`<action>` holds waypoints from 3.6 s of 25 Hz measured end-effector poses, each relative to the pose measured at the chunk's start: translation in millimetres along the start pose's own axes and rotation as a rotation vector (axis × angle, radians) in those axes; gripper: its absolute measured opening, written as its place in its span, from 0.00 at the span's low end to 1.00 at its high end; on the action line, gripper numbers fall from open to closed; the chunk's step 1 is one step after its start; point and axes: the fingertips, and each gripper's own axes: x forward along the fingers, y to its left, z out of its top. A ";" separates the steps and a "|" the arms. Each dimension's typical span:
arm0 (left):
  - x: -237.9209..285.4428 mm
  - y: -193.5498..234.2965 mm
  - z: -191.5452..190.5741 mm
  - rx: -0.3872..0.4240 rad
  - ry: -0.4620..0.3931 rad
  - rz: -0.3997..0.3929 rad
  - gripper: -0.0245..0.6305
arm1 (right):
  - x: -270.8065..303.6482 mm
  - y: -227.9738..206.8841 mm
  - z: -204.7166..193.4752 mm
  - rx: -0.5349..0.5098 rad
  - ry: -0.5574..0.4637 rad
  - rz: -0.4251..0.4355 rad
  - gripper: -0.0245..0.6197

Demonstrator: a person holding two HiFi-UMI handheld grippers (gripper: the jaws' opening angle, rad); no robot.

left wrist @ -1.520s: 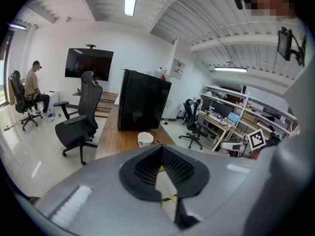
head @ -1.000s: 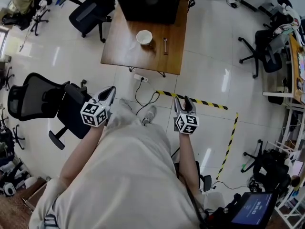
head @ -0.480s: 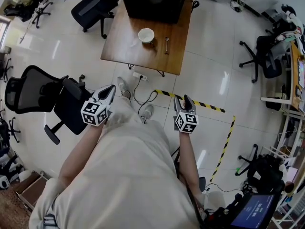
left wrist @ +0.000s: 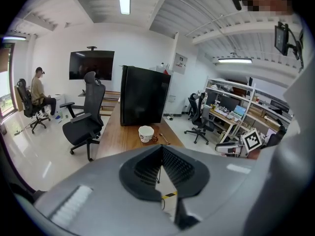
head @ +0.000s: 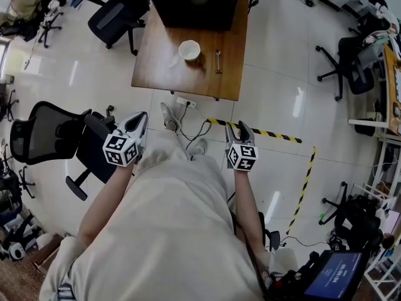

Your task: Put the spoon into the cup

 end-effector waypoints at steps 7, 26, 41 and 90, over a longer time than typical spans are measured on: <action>25.3 13.5 22.6 0.020 0.012 -0.030 0.04 | 25.2 -7.2 11.5 0.011 0.032 -0.020 0.37; 108.3 116.6 79.8 0.047 0.067 -0.180 0.04 | 126.9 21.7 80.5 0.010 0.075 -0.133 0.37; 162.4 145.9 114.1 0.091 0.071 -0.380 0.04 | 156.0 18.1 112.6 0.018 0.091 -0.299 0.36; 186.7 108.2 146.0 0.042 0.057 -0.082 0.04 | 309.2 -50.5 -0.1 -0.319 0.651 -0.072 0.33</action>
